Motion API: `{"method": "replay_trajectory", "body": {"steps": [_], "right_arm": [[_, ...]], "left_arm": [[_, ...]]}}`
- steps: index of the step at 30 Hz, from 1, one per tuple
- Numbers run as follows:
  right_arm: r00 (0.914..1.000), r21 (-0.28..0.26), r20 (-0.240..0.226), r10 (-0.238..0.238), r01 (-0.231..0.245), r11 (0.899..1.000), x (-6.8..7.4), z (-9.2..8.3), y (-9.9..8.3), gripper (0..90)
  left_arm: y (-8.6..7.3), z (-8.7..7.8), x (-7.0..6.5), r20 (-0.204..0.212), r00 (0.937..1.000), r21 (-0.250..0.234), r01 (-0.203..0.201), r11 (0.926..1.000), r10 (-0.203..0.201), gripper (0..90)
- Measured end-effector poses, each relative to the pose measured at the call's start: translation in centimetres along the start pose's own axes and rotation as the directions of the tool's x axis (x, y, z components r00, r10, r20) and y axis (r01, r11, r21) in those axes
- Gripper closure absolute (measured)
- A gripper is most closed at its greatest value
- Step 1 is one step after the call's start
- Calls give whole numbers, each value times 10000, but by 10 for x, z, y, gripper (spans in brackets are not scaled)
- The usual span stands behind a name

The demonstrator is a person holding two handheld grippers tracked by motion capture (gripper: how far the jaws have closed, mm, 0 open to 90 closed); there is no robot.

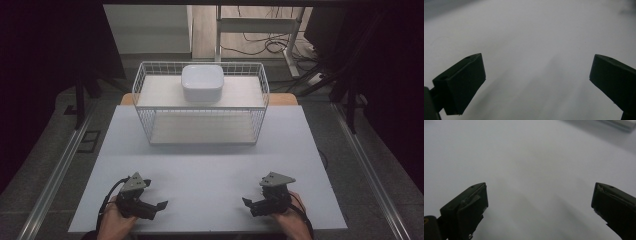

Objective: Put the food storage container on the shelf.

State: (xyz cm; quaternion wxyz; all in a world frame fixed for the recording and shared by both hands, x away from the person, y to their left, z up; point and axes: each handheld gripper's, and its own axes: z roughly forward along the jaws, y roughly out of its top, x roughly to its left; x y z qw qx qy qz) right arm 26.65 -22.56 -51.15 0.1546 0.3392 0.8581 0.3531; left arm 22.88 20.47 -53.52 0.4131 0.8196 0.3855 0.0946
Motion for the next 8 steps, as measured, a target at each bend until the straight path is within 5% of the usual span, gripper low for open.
{"method": "replay_trajectory", "body": {"steps": [8], "right_arm": [[9993,539,257,270,-283,9981,-6,3,-7,7]], "left_arm": [[-3,4,3,-21,9998,408,208,9990,-207,0]]}}
